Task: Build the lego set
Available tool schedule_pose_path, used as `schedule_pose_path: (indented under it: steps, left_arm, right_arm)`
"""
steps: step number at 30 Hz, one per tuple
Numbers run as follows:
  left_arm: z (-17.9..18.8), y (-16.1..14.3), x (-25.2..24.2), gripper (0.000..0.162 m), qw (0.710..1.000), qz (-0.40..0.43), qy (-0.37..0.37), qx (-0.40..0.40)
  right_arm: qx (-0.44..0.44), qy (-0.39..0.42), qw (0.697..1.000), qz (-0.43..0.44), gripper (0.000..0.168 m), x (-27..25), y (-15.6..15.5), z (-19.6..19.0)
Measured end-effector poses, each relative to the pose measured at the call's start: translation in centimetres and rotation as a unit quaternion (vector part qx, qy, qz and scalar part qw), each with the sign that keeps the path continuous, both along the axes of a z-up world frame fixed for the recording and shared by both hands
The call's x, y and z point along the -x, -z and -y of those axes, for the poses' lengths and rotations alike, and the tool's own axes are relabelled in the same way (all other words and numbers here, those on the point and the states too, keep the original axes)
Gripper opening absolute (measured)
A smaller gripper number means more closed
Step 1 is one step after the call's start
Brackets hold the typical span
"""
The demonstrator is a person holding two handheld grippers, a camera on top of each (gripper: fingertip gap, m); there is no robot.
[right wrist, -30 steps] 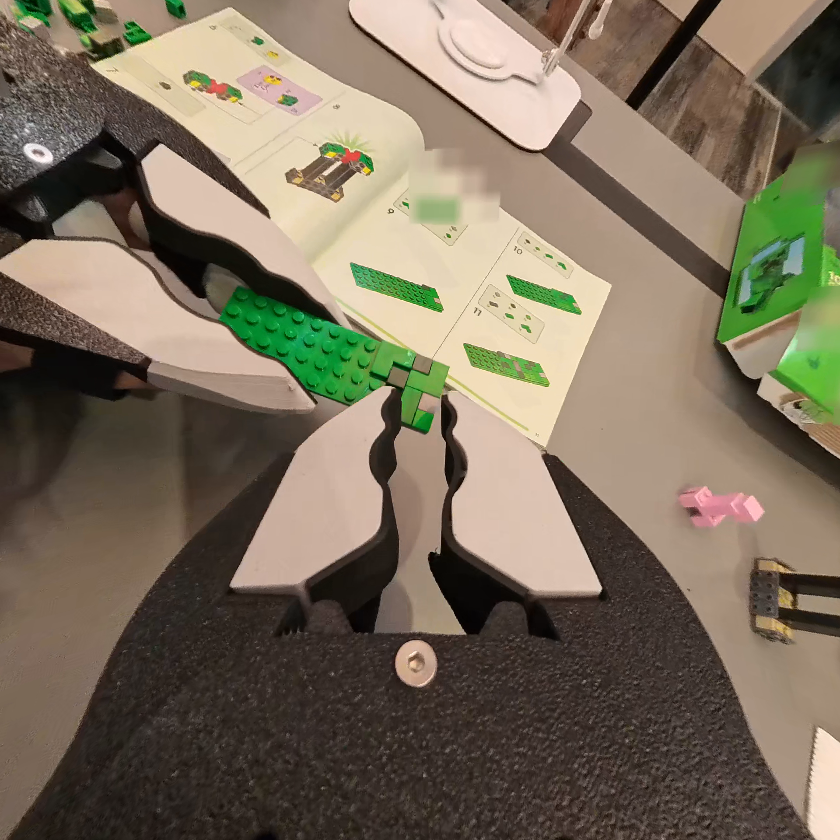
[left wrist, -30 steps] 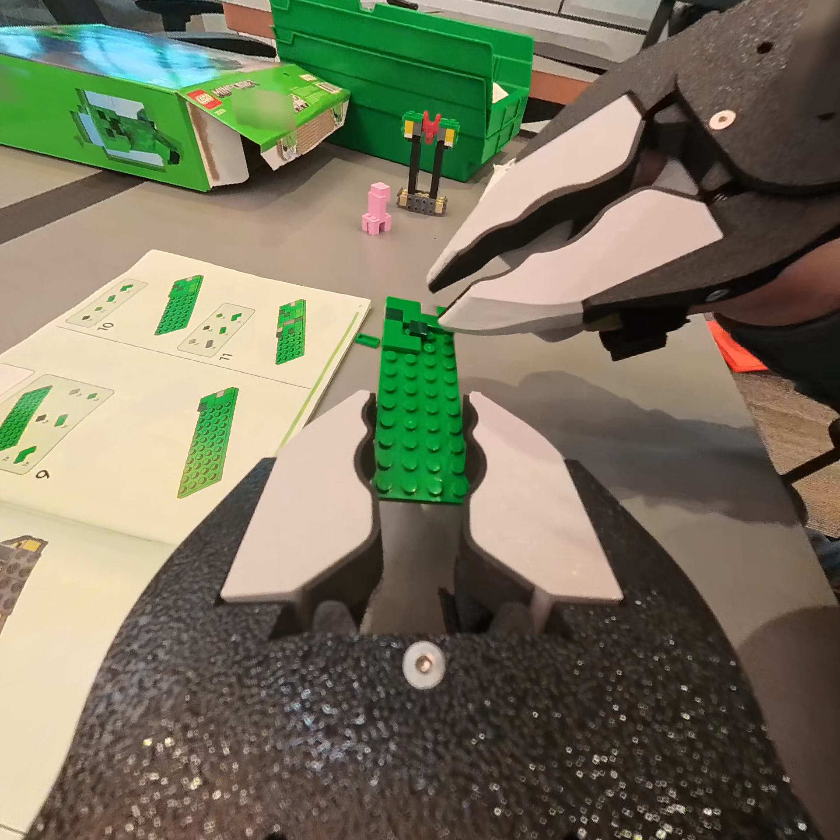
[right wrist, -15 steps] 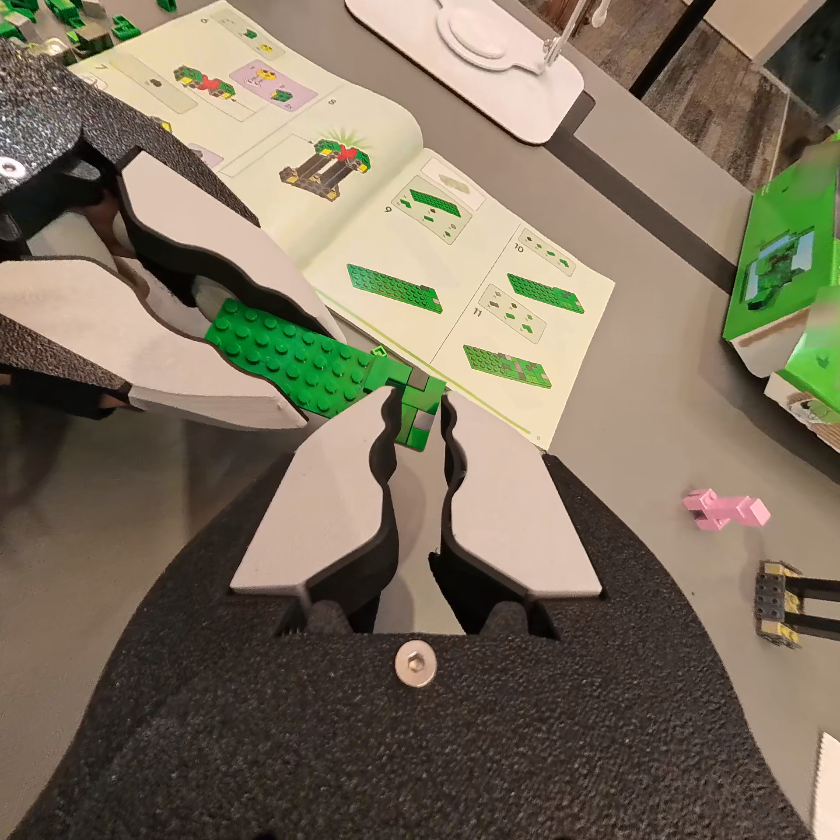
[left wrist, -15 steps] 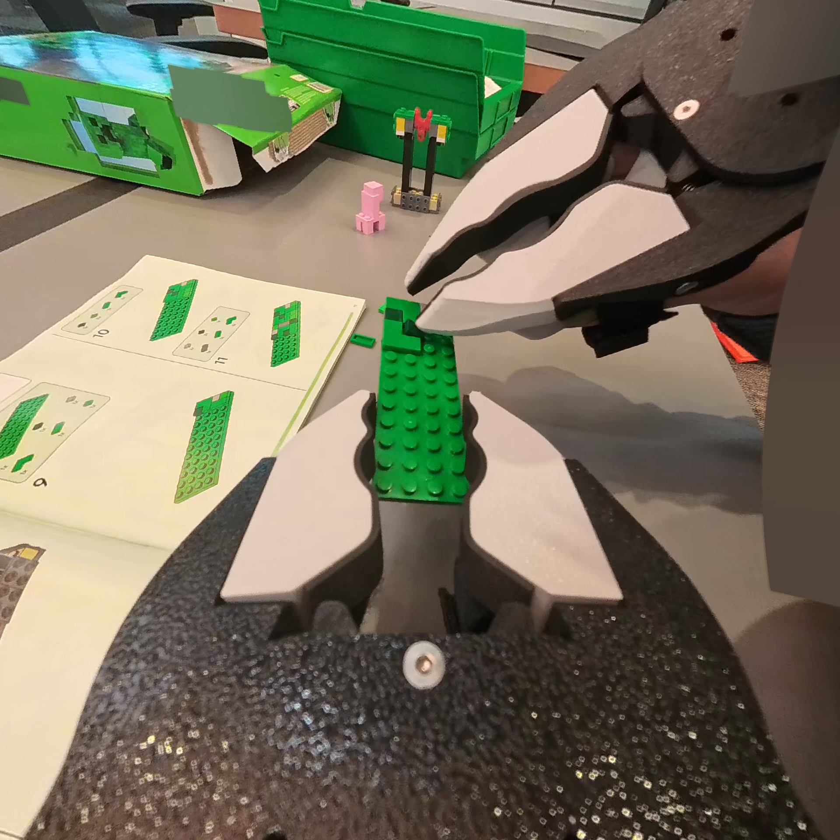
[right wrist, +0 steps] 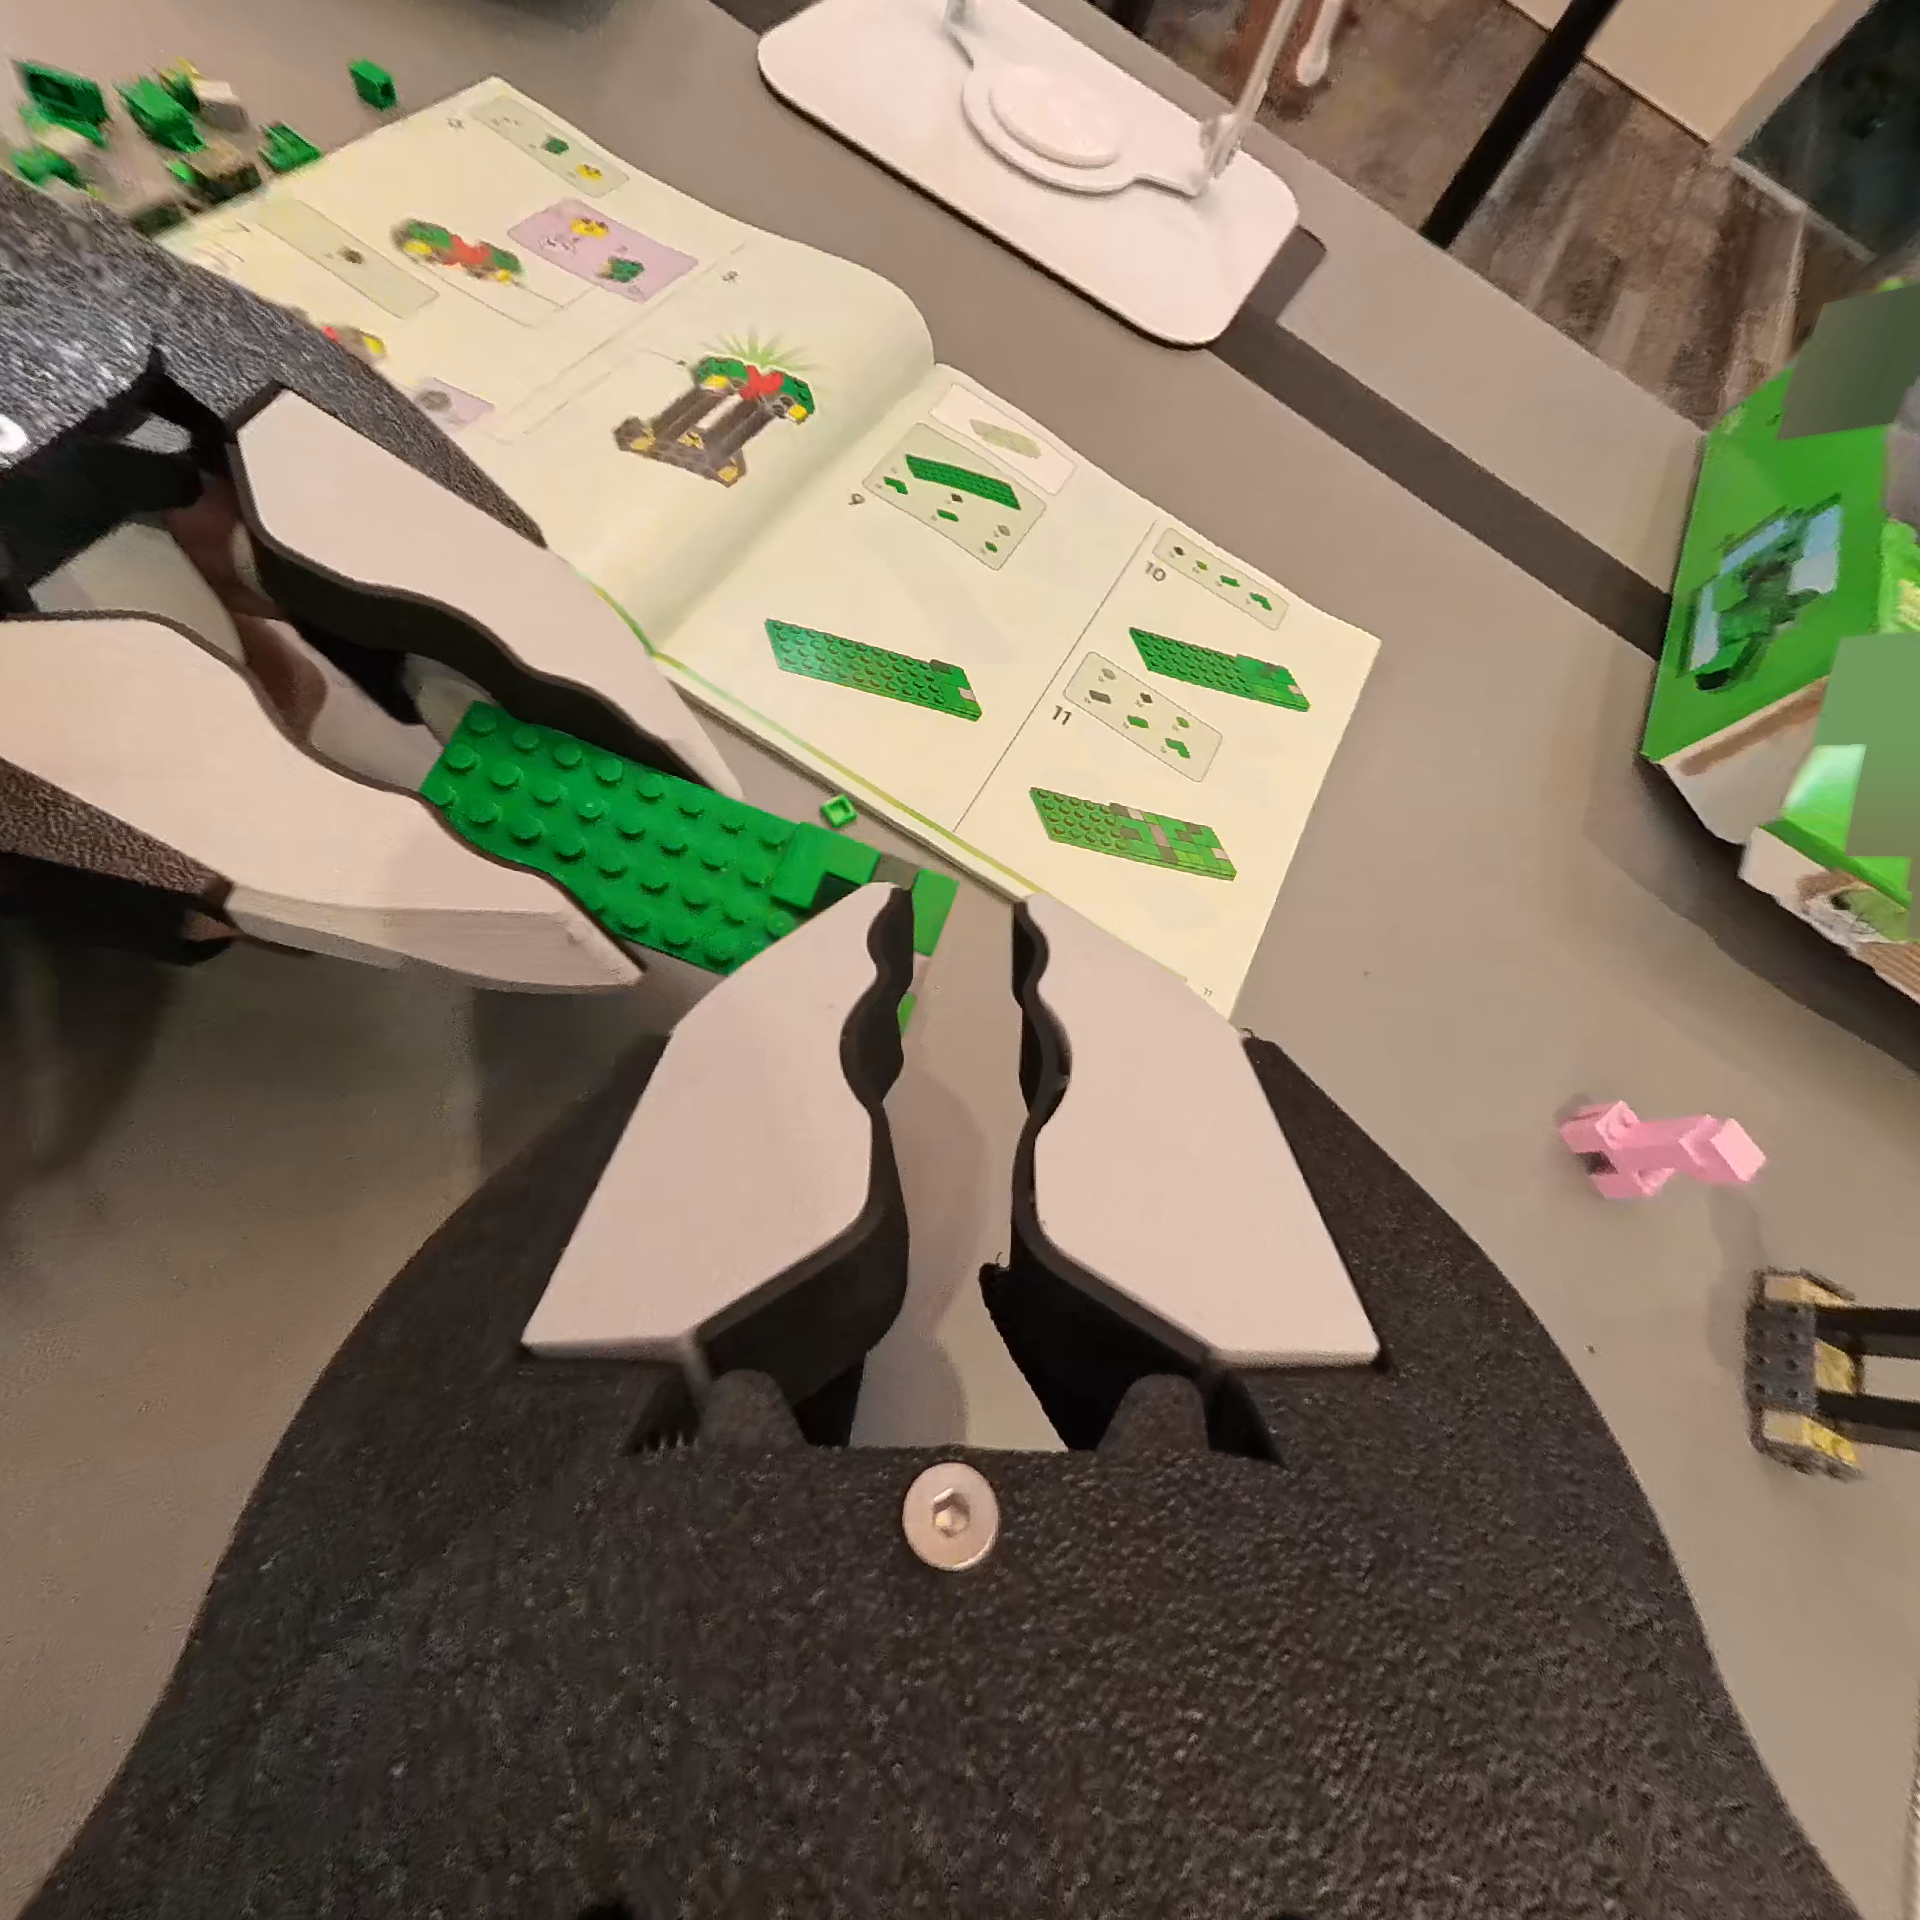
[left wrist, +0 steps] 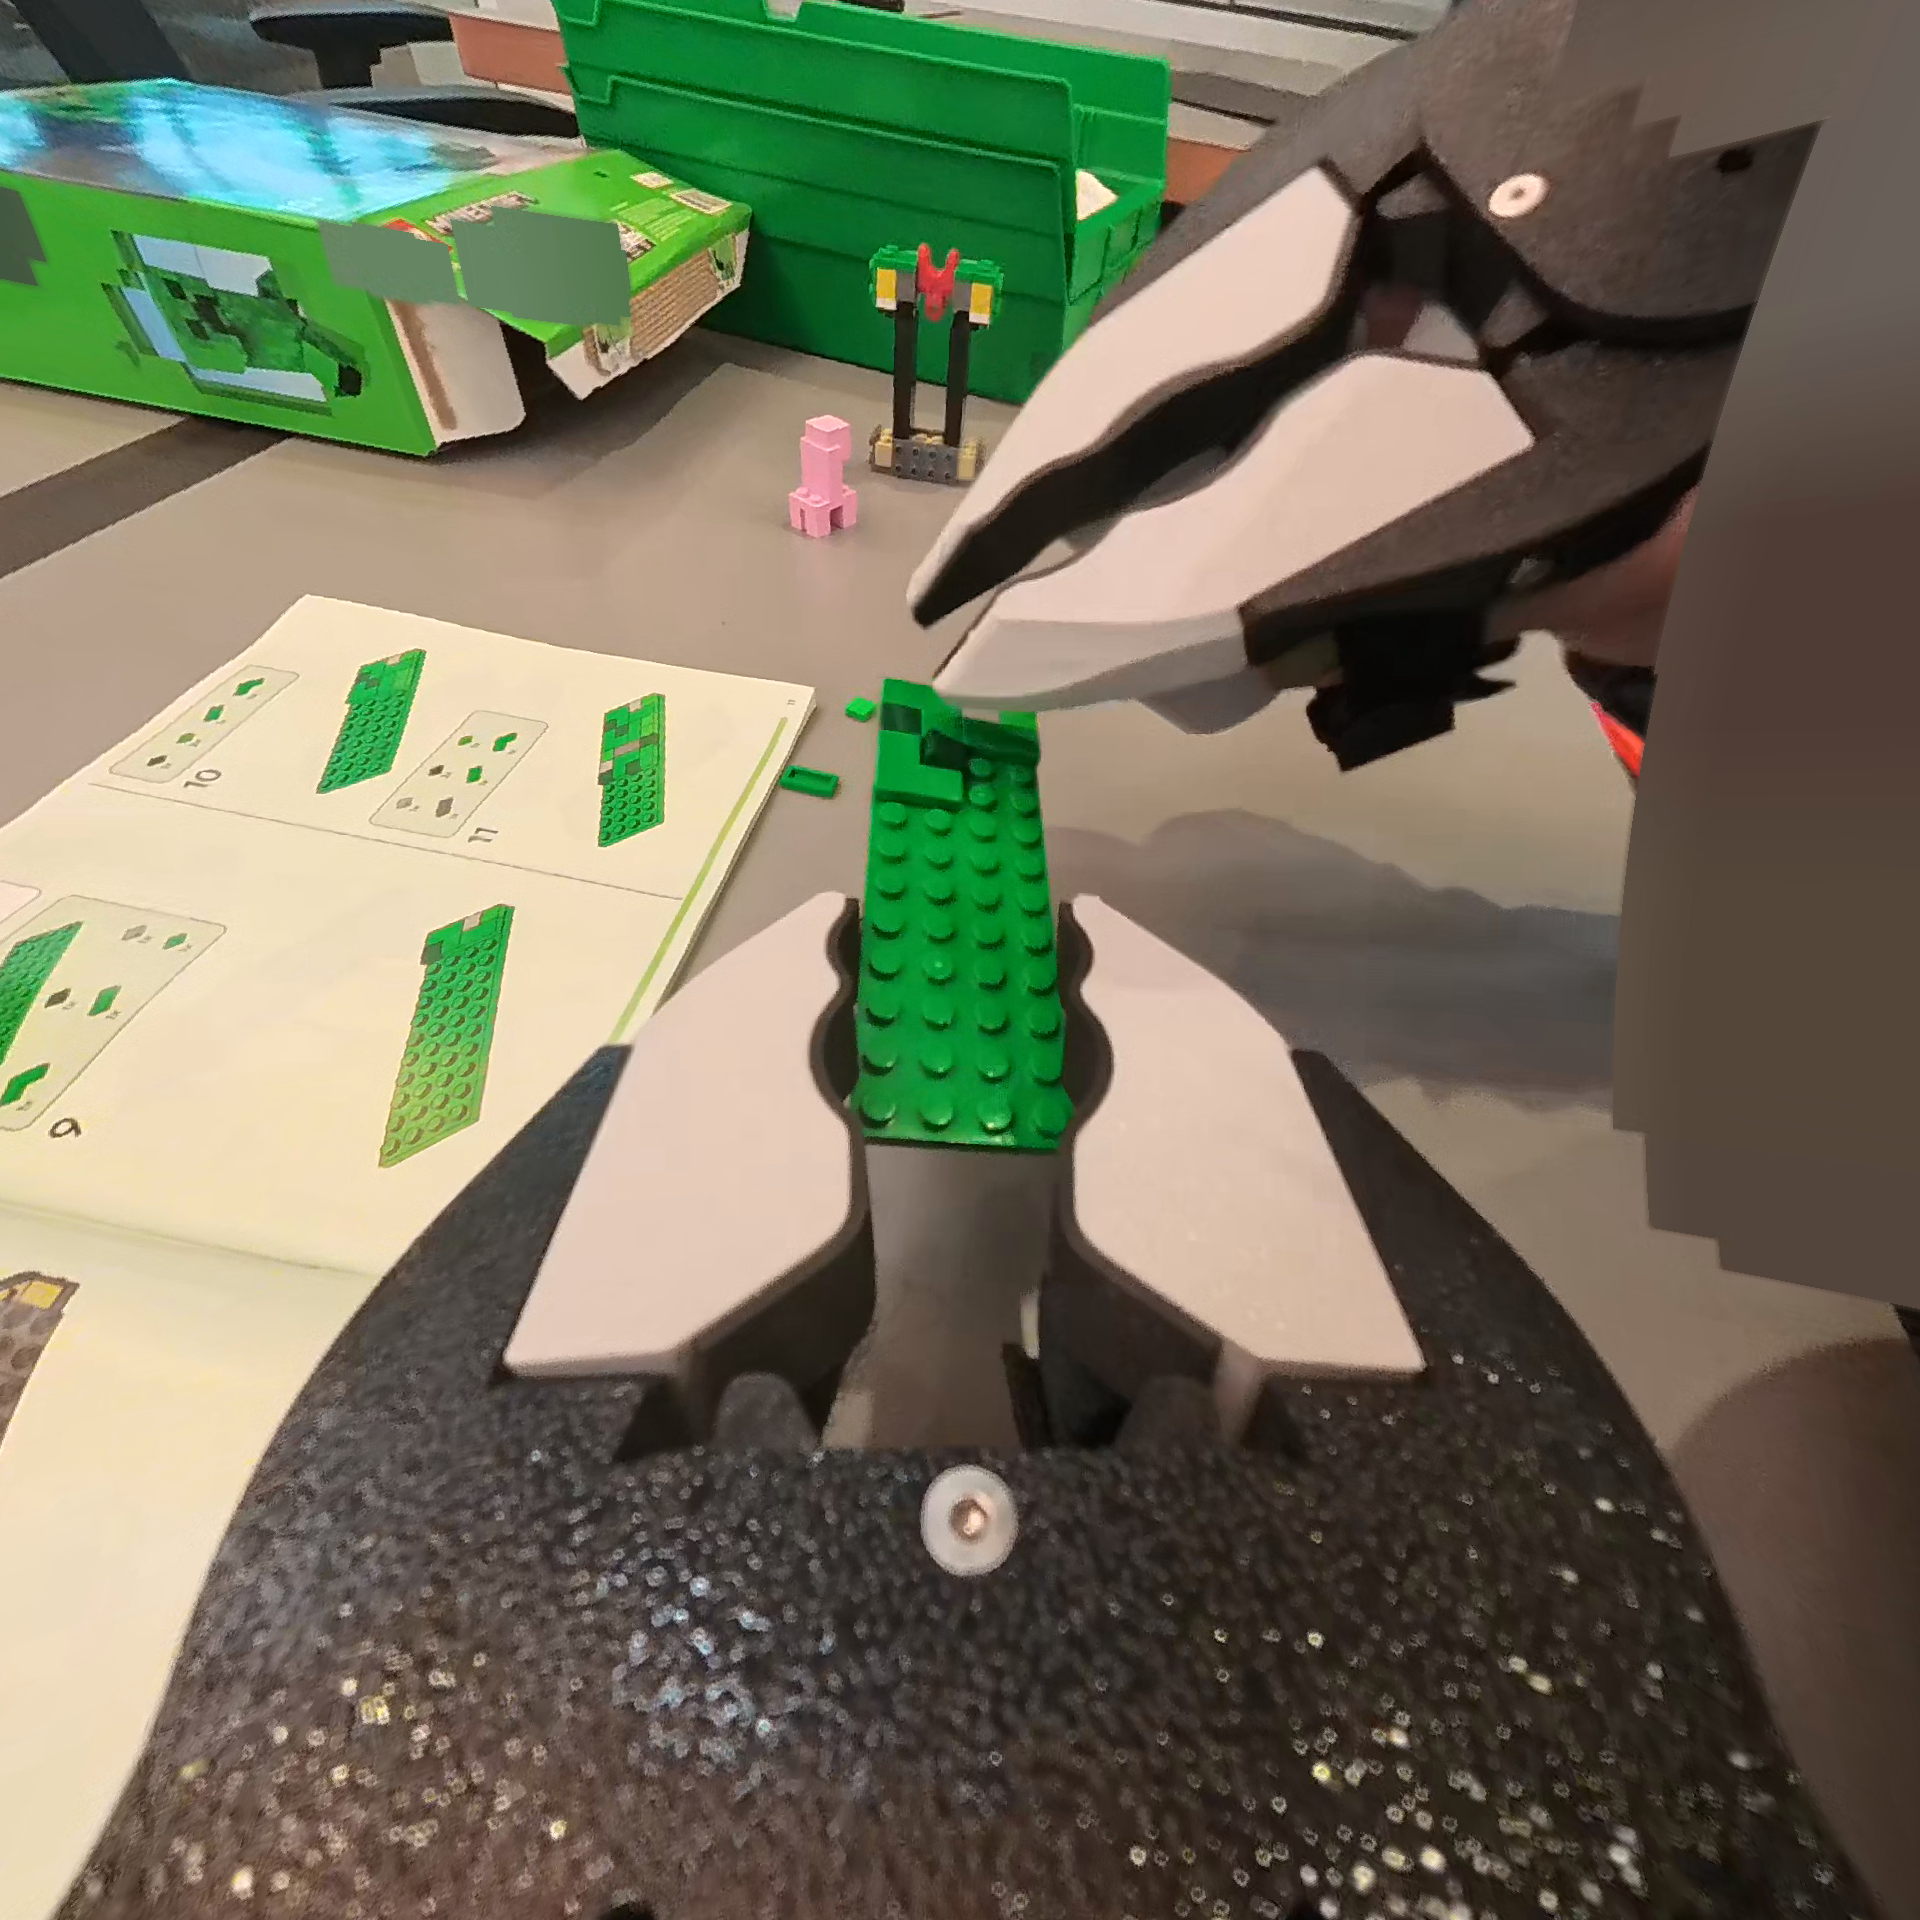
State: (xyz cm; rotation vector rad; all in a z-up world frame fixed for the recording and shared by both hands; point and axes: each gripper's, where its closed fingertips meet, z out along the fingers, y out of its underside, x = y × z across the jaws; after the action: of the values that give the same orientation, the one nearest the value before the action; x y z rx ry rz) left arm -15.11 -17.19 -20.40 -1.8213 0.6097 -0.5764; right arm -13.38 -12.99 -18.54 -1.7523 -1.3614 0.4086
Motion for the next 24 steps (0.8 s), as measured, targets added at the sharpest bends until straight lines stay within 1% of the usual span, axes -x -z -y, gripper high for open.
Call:
schedule_pose_path:
  steps: [2, 4, 5, 7, 8, 9, 12, 14, 15, 20, 24]
  left_arm:
    - [0.2, -0.2, -0.3, 0.035, 1.000, 0.004, 0.015, -0.004]
    - [0.6, -0.3, -0.8, 0.035, 0.999, 0.007, 0.041, -0.008]
    - [0.9, -0.4, -1.0, 0.035, 0.998, 0.008, 0.056, -0.013]
    - [1.2, -0.5, -1.3, 0.035, 0.997, 0.003, 0.069, -0.022]
    - [1.3, -0.5, -1.4, 0.035, 0.997, -0.001, 0.072, -0.024]
    - [1.4, -0.4, -1.6, 0.035, 0.997, -0.004, 0.078, -0.027]
    - [1.7, -0.4, -2.0, 0.035, 0.995, -0.014, 0.090, -0.035]
    - [1.7, -0.4, -2.0, 0.035, 0.995, -0.017, 0.092, -0.038]
    - [1.7, -0.4, -2.0, 0.035, 0.995, -0.016, 0.092, -0.038]
    - [1.8, -0.5, -2.0, 0.035, 0.995, -0.011, 0.094, -0.038]
    - [1.8, -0.5, -2.0, 0.035, 0.995, -0.011, 0.096, -0.039]
  right_arm:
    - [0.040, -0.028, 0.998, -0.035, 0.025, -0.3, -0.5, 0.0]
    - [0.121, -0.067, 0.986, -0.089, 0.030, -0.5, -1.2, 0.4]
    - [0.181, -0.090, 0.973, -0.115, 0.034, -0.7, -1.6, 0.9]
    - [0.304, -0.130, 0.930, -0.159, 0.037, -1.0, -2.3, 1.9]
    - [0.352, -0.139, 0.911, -0.164, 0.039, -1.2, -2.3, 2.1]
    - [0.384, -0.143, 0.898, -0.161, 0.041, -1.5, -2.0, 2.2]
    - [0.443, -0.151, 0.871, -0.147, 0.045, -1.7, -0.9, 2.8]
    - [0.478, -0.160, 0.851, -0.146, 0.044, -1.5, -0.5, 3.6]
    - [0.487, -0.162, 0.846, -0.143, 0.044, -1.4, -0.2, 3.8]
    - [0.512, -0.170, 0.827, -0.160, 0.031, -1.0, 0.1, 4.3]
    - [0.522, -0.169, 0.818, -0.171, 0.019, -0.9, 0.0, 4.3]
